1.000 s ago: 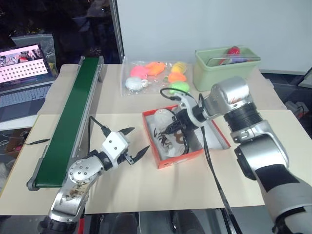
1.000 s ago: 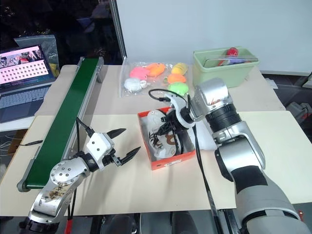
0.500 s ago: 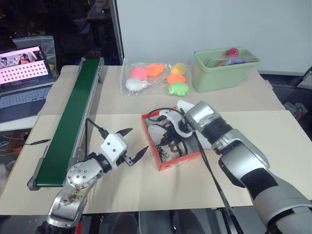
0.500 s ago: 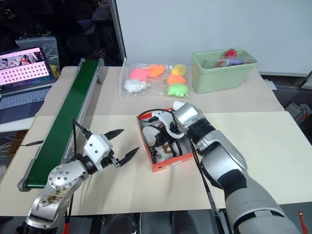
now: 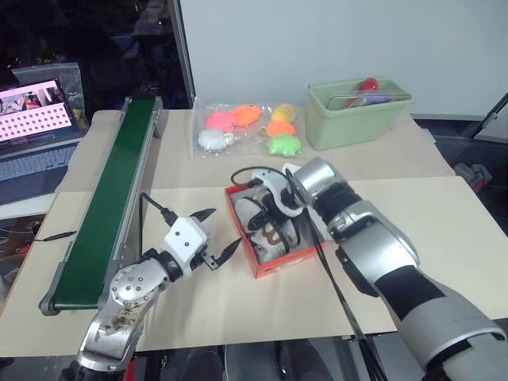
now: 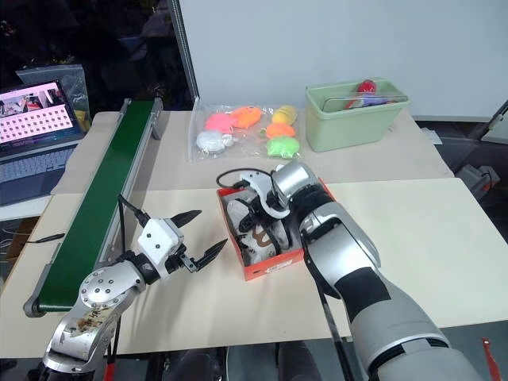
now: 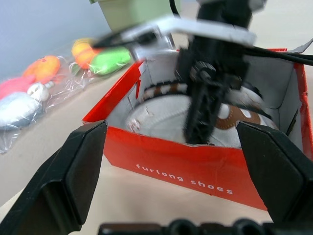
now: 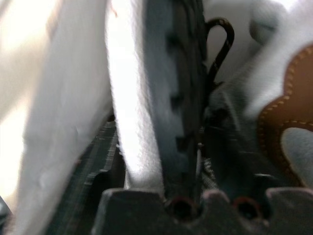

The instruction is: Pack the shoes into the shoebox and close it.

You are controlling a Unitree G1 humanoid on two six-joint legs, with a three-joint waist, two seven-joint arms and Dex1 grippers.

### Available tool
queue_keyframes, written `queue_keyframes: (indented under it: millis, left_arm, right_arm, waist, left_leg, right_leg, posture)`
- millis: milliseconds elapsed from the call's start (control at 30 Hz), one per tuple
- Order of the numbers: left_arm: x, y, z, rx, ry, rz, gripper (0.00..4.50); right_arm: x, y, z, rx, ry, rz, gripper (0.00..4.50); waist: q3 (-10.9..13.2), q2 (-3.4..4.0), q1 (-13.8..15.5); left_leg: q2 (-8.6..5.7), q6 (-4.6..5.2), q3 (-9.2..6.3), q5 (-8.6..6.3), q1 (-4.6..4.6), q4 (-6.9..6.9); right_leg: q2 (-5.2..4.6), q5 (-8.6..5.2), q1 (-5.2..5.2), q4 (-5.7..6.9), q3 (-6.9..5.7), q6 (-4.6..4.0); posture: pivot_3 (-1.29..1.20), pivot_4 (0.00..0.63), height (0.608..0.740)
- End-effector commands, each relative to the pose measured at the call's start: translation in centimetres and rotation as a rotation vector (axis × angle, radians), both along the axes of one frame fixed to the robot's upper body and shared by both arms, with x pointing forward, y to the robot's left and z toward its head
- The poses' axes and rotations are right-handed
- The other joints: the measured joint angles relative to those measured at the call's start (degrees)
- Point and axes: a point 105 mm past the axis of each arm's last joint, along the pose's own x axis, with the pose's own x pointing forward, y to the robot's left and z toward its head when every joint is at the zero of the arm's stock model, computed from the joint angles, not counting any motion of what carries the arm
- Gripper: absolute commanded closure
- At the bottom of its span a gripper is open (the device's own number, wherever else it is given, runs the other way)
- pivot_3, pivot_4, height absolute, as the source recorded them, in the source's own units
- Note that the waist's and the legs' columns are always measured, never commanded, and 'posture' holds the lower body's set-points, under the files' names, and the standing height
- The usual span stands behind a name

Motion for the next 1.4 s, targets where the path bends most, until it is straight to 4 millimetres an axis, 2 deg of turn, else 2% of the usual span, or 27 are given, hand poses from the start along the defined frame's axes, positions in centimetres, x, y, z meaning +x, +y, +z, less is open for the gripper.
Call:
queue_keyframes:
  millis: [33,133,233,367,500,633,733,867,967,1233,1400]
  left_arm:
    - [-0.1,-0.5,1.1,0.001,-0.048,-0.031,0.00]
    - [0.1,-0.5,1.2,0.005,-0.051,-0.039,0.00]
    - [0.5,-0.5,1.3,0.007,-0.054,-0.050,0.00]
    - [0.8,-0.8,1.4,0.008,-0.053,-0.067,0.00]
    - [0.8,-0.8,1.5,0.010,-0.054,-0.076,0.00]
    - [0.8,-0.6,1.6,0.015,-0.053,-0.076,0.00]
    - [0.5,-0.7,1.6,0.016,-0.052,-0.080,0.00]
    - [0.2,-0.8,1.5,0.018,-0.051,-0.083,0.00]
    - [0.1,-0.7,1.6,0.018,-0.053,-0.080,0.00]
    - [0.1,-0.6,1.9,0.014,-0.051,-0.076,0.00]
    - [0.1,-0.6,1.7,0.015,-0.041,-0.074,0.00]
  right_arm:
    - [0.1,0.5,4.0,0.074,-0.063,0.009,0.82]
    - [0.0,-0.1,5.1,0.102,-0.073,-0.011,0.82]
    - [0.0,-1.0,5.2,0.113,-0.083,-0.047,0.82]
    - [-0.2,-1.6,4.1,0.127,-0.085,-0.094,0.82]
    - [-1.0,-1.6,1.6,0.142,-0.047,-0.141,0.82]
    - [-1.5,-1.3,1.0,0.160,-0.053,-0.159,1.68]
    - [-1.6,-1.0,1.0,0.162,-0.067,-0.158,2.81]
    - [-1.7,-0.6,1.1,0.161,-0.083,-0.147,4.04]
    - [-1.6,-0.1,0.4,0.152,-0.086,-0.143,4.13]
    - [-1.7,-0.5,-3.9,0.028,-0.086,-0.120,4.15]
    - [-1.9,-0.5,-5.8,-0.049,-0.093,-0.052,4.15]
  waist:
    - [0.0,0.00,0.1]
    - [0.0,0.01,0.4]
    - [0.0,0.00,0.6]
    - [0.0,0.00,1.0]
    - [0.0,0.00,1.0]
    - [0.0,0.01,1.0]
    - [0.0,0.01,1.0]
    - [0.0,0.01,1.0]
    - [0.0,0.00,1.0]
    - [0.0,0.00,0.9]
    - [0.0,-0.01,0.7]
  left_leg:
    - [0.00,0.00,-0.01,0.00,-0.05,0.00]
    - [-0.03,0.00,-0.01,0.00,-0.13,0.00]
    - [-0.04,0.00,-0.01,0.00,-0.14,0.00]
    - [-0.04,0.00,-0.01,0.00,-0.12,0.00]
    - [-0.02,0.00,-0.01,0.00,-0.14,-0.01]
    - [-0.03,0.00,0.00,0.00,-0.17,-0.01]
    - [-0.03,0.00,-0.01,0.00,-0.15,-0.01]
    - [-0.03,0.00,0.00,0.00,-0.15,-0.01]
    - [-0.03,0.00,0.00,0.00,-0.16,-0.01]
    - [-0.02,0.00,0.00,0.00,-0.09,-0.01]
    - [-0.02,0.00,0.01,0.00,0.20,-0.01]
  right_leg:
    - [-0.01,0.00,-0.02,-0.01,-0.01,0.00]
    - [-0.04,0.00,-0.02,-0.04,-0.03,0.00]
    - [-0.05,0.00,-0.04,-0.06,-0.04,0.01]
    - [-0.04,0.00,-0.02,-0.08,-0.04,0.01]
    - [-0.03,-0.01,-0.05,-0.05,-0.03,0.01]
    - [-0.04,0.00,-0.09,-0.04,-0.02,0.01]
    - [-0.03,-0.01,-0.07,-0.05,-0.02,0.01]
    - [-0.02,-0.01,-0.08,-0.07,-0.02,0.01]
    - [-0.03,-0.01,-0.08,-0.07,-0.02,0.01]
    - [-0.02,-0.01,0.00,-0.09,-0.03,0.02]
    - [-0.01,-0.02,0.24,-0.10,-0.02,0.02]
  posture:
    - [0.00,0.150,0.729]
    - [0.00,0.150,0.729]
    - [0.00,0.150,0.729]
    - [0.00,0.150,0.729]
    - [0.00,0.150,0.729]
    - [0.00,0.150,0.729]
    - [0.00,0.150,0.729]
    - [0.00,0.150,0.729]
    - [0.00,0.150,0.729]
    - [0.00,0.150,0.729]
    - [0.00,0.150,0.729]
